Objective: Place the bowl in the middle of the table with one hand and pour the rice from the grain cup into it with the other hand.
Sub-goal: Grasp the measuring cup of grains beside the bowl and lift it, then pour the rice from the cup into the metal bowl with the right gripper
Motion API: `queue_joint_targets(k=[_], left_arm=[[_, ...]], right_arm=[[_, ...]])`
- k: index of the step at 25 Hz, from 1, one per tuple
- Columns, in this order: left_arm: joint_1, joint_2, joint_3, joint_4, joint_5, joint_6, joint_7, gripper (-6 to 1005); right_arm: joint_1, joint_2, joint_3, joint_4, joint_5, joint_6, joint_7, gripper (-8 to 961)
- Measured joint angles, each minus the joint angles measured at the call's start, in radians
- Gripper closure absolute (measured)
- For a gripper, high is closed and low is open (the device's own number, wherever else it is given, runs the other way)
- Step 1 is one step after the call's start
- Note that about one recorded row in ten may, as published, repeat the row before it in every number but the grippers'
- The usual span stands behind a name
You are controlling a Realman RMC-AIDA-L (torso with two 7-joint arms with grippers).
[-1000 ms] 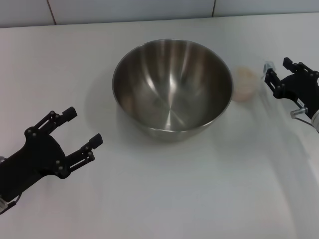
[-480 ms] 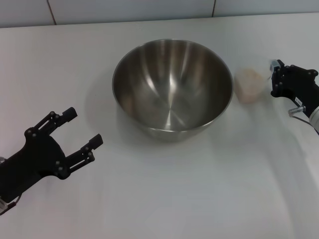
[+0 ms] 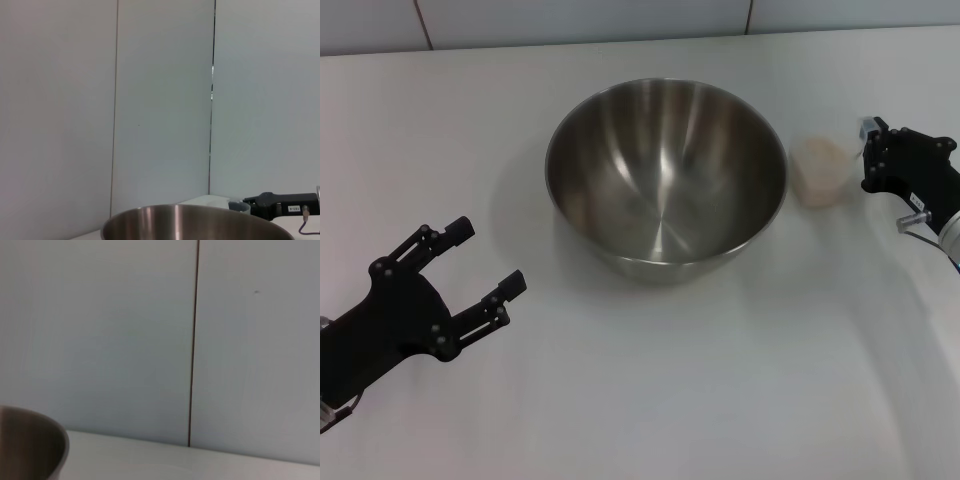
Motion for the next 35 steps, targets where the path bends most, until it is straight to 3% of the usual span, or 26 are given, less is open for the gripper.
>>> queue_joint_targets(k=[10, 16, 29, 35], left_arm=[[-0.002, 0.0, 0.0, 0.002, 0.0, -0.001, 0.001, 159], [-0.004, 0.0, 0.0, 0.005, 0.006, -0.001, 0.002, 159], [-0.002, 0.0, 0.0, 0.009, 0.006, 0.002, 0.005, 159], [0.0, 0.0, 0.0, 0.009, 0.005, 0.0, 0.005, 159]], right_arm=[[-0.015, -0.004, 0.064, -0.035, 0.0, -0.211, 0.053, 937], [0.019, -0.006, 0.091, -0.087, 0.001, -0.348, 0.138, 937], [0.057, -0.005, 0.077, -0.078, -0.007, -0.328, 0.14, 937], [0.091, -0.004, -0.043, -0.059, -0.023, -0.324, 0.139, 937]])
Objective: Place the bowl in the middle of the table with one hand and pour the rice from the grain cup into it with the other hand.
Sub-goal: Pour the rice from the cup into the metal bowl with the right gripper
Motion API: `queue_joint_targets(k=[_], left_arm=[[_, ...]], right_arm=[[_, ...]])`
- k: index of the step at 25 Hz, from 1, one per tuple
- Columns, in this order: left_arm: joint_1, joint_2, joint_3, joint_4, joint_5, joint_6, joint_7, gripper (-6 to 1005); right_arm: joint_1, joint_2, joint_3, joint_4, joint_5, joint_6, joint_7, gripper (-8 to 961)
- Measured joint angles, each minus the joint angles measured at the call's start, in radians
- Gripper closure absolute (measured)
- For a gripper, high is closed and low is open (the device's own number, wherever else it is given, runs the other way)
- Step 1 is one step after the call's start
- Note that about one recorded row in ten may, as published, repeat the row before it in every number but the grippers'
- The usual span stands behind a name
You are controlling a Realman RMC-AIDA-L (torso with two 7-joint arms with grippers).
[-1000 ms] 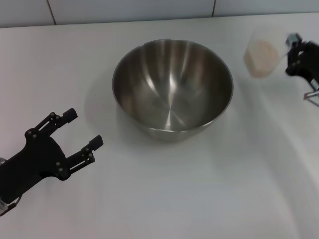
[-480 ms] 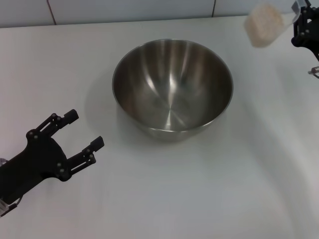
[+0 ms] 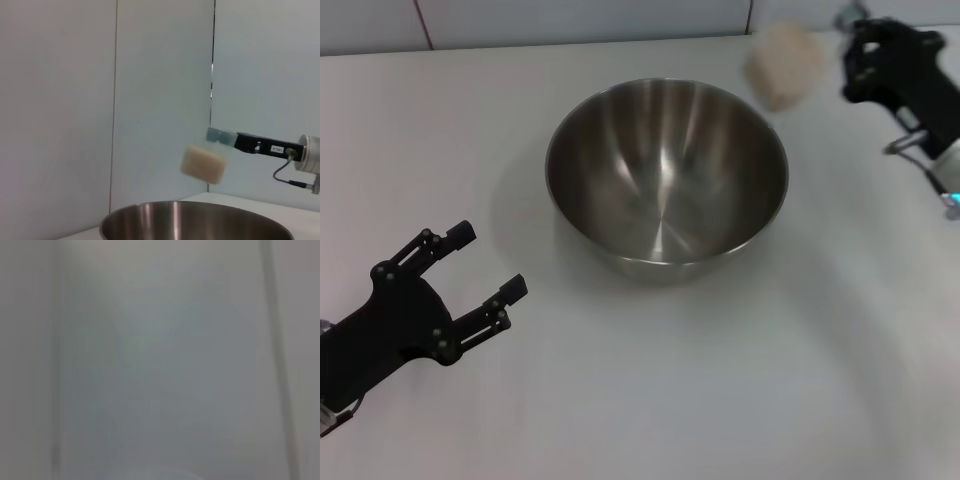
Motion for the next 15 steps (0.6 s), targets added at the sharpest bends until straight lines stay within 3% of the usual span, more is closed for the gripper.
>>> queue_joint_targets(k=[3, 8, 15], left_arm=[[0.001, 0.0, 0.0, 0.0, -0.001, -0.001, 0.0, 159], [0.001, 0.0, 0.0, 0.0, 0.0, -0.002, 0.0, 159], [0.001, -0.001, 0.0, 0.0, -0.003, -0.003, 0.0, 159]], right_arm=[[0.036, 0.001, -0.13, 0.003, -0.001, 0.004, 0.001, 937], [0.085, 0.002, -0.25, 0.003, -0.001, 0.009, 0.001, 938], [0.123, 0.005, -0.325, 0.004, -0.001, 0.031, -0.008, 937]])
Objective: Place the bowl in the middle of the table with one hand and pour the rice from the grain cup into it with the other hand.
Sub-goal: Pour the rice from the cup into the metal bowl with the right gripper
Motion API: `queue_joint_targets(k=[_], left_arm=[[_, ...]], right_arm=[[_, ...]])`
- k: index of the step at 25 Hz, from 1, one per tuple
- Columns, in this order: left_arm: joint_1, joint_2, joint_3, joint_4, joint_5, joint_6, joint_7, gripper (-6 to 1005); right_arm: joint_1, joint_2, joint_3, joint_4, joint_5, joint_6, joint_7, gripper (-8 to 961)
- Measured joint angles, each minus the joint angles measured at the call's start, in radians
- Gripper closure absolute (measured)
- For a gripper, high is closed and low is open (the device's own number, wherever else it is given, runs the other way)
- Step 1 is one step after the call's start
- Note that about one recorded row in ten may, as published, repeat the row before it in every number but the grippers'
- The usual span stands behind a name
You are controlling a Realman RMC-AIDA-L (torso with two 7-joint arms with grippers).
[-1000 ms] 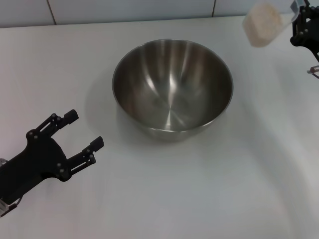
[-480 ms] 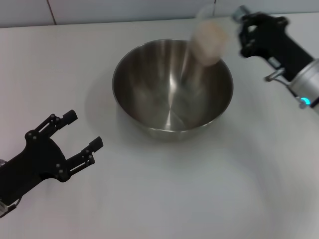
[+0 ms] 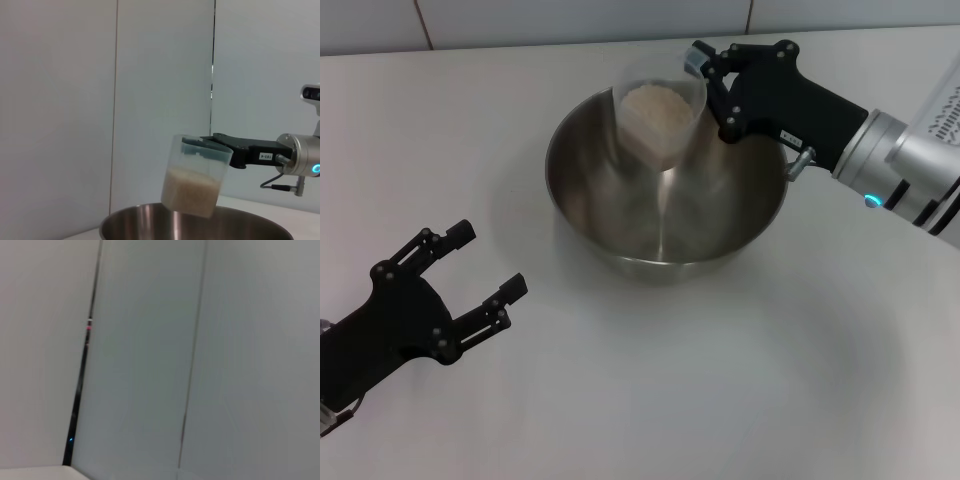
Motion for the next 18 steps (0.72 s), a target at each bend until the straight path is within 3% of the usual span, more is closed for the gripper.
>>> queue_joint_targets(k=[9, 18], left_arm=[[0.005, 0.0, 0.0, 0.002, 0.0, 0.004, 0.0, 159], [0.005, 0.0, 0.0, 0.002, -0.001, 0.009, 0.0, 159]], right_arm=[[-0.005, 0.0, -0.021, -0.026, 0.0, -0.007, -0.044, 937], [-0.002, 0.001, -0.027, -0.052, 0.004, -0.012, -0.489, 938]])
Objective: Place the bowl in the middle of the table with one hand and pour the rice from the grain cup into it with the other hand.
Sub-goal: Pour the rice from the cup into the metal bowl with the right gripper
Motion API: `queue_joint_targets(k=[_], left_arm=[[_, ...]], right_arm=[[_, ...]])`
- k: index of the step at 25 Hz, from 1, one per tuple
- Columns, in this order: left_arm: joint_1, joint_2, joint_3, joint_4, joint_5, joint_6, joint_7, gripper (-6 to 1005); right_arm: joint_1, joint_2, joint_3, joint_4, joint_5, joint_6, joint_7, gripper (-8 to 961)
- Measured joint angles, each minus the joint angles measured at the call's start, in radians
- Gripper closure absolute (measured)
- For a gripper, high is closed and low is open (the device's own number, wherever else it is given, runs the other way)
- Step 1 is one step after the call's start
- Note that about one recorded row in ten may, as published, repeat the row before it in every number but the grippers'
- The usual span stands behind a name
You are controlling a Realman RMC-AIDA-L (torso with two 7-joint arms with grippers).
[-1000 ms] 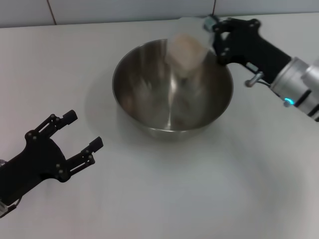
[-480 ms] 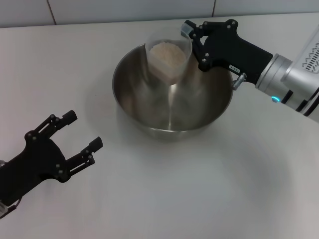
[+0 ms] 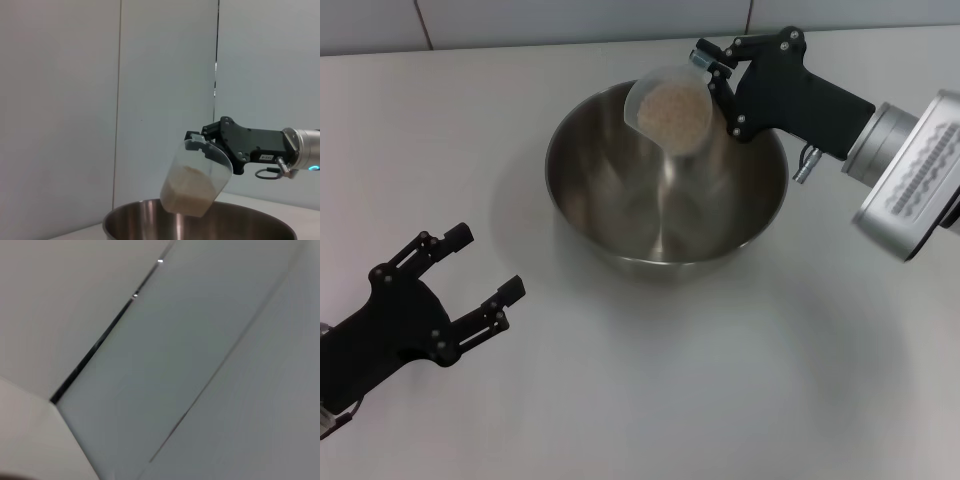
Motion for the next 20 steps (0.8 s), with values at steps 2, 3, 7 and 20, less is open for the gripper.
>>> queue_joint_targets(k=[2, 3, 7, 20], left_arm=[[0.0, 0.0, -0.001, 0.0, 0.0, 0.001, 0.0, 159], [0.0, 0.0, -0.003, 0.0, 0.0, 0.002, 0.0, 159], [0.0, 0.0, -0.012, 0.0, -0.001, 0.007, 0.0, 159], [-0.007, 0.0, -0.023, 0.015, 0.0, 0.017, 0.001, 159]], right_arm=[[0.002, 0.0, 0.0, 0.0, -0.001, 0.0, -0.051, 938], [0.003, 0.0, 0.0, 0.001, -0.002, 0.0, -0.101, 938], [0.004, 0.001, 0.0, 0.026, -0.005, -0.002, -0.332, 938], [-0.002, 0.004, 0.076, 0.172, 0.008, -0.031, -1.108, 938]])
